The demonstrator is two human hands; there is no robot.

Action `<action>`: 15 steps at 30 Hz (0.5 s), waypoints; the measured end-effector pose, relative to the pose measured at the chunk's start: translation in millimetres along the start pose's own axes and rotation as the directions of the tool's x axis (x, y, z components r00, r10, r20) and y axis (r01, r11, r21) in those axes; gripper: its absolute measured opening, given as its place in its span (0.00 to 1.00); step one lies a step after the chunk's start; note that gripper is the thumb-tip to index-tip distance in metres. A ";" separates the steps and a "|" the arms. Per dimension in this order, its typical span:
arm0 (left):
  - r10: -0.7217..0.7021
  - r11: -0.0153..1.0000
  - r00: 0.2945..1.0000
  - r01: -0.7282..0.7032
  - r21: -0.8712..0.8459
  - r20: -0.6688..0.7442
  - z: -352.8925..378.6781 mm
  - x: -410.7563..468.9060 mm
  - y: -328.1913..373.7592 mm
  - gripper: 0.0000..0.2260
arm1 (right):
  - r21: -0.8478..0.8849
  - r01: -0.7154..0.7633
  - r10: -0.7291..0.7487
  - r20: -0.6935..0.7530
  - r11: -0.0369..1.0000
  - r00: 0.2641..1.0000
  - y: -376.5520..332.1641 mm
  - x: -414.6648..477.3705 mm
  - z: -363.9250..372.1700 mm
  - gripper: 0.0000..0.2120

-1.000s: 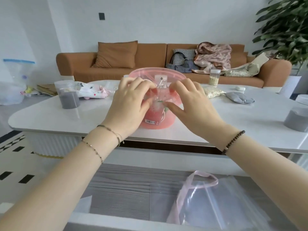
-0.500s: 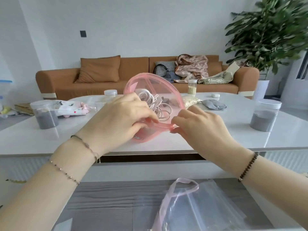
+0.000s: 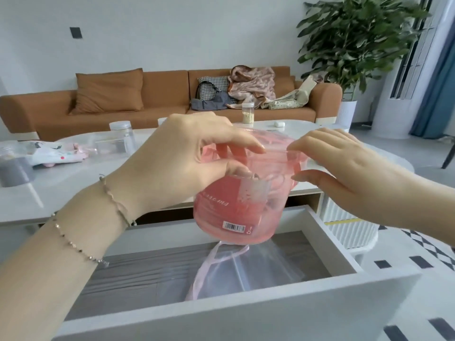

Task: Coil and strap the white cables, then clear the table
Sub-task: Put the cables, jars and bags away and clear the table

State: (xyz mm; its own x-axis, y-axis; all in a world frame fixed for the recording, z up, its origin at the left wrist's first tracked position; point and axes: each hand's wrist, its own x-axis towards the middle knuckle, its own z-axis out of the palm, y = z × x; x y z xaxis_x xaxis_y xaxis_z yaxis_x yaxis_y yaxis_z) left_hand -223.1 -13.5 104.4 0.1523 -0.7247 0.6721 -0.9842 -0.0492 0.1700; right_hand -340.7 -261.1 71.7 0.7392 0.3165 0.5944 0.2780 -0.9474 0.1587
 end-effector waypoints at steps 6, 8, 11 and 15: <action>-0.040 0.997 0.993 0.048 -0.067 0.114 35.9 9.3 12.1 0.12 | 0.095 -0.180 0.153 0.239 0.979 0.959 8.9 -39.5 -17.3 0.16; -0.064 0.995 0.989 0.074 -0.072 0.133 47.1 7.3 12.2 0.12 | 0.112 -0.234 0.192 0.297 0.966 0.935 7.9 -47.3 -13.9 0.16; -0.083 0.988 0.985 0.101 -0.113 0.148 53.3 7.8 13.5 0.12 | 0.092 -0.207 0.172 0.294 0.974 0.940 7.7 -50.2 -12.1 0.17; -0.096 0.989 0.981 0.113 -0.093 0.170 58.2 5.6 13.9 0.12 | 0.050 -0.136 0.119 0.259 0.989 0.959 10.0 -54.5 -13.7 0.23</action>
State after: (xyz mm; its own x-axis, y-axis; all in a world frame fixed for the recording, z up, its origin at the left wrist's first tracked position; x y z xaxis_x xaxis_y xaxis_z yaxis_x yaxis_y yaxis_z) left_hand -241.1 -58.2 68.6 0.2288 -0.8225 0.5206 -0.9480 -0.0668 0.3112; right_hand -386.5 -288.5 51.7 0.9003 0.2033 0.3849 0.2053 -0.9780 0.0364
